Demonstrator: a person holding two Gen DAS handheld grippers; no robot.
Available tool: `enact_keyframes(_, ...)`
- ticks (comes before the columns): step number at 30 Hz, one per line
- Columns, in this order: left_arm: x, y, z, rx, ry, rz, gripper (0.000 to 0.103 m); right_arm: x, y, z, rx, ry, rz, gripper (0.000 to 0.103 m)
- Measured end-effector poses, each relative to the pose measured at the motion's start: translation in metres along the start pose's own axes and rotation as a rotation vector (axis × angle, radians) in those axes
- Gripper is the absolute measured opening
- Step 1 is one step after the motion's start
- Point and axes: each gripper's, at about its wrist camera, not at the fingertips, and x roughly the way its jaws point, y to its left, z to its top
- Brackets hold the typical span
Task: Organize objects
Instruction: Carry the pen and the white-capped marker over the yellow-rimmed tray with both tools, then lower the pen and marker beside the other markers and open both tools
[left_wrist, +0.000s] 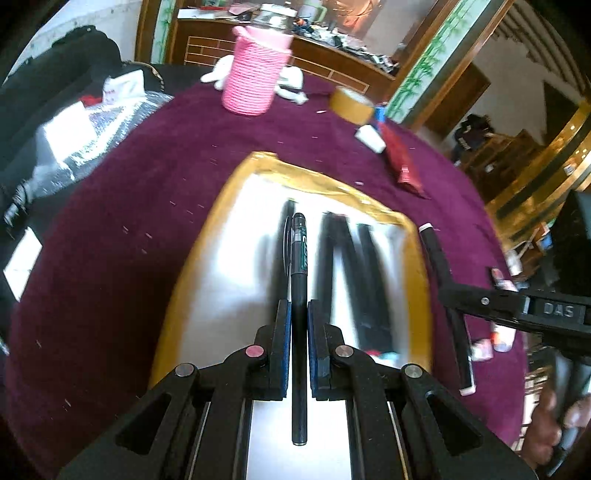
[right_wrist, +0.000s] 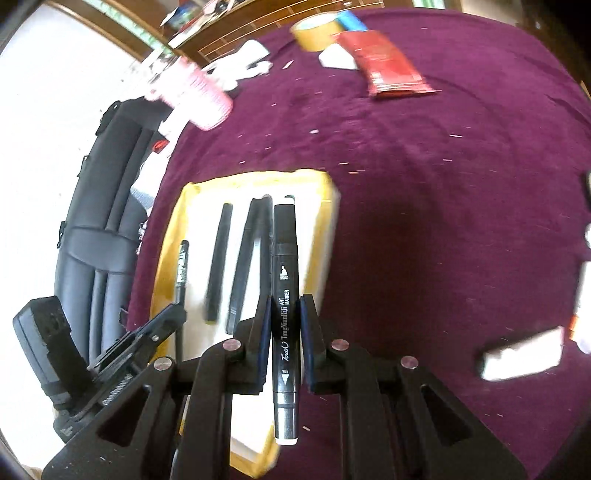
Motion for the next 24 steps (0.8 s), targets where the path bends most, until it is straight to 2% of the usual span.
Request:
enact_keyframes(9, 0.036, 0.013, 0.018, 0.023, 0.071, 0.048, 0.006, 0.049, 0.029, 0.009, 0.002, 0.061, -0.015, 0.013)
enact_keyframes(18, 0.041, 0.014, 0.026, 0.036, 0.063, 0.055, 0.006, 0.061, 0.037, 0.016, 0.019, 0.063, 0.004, 0.013)
enact_keyframes(21, 0.038, 0.019, 0.029, 0.008, 0.067, 0.036, 0.013, 0.065, 0.039, 0.018, 0.026, 0.068, 0.004, 0.013)
enact_keyframes(23, 0.030, 0.022, 0.030, -0.012, 0.062, 0.022, 0.025, 0.070, 0.039, 0.020, 0.036, 0.073, 0.007, 0.013)
enact_keyframes(24, 0.027, 0.023, 0.030, -0.014, 0.057, 0.018, 0.026, 0.072, 0.039, 0.021, 0.041, 0.075, 0.007, 0.013)
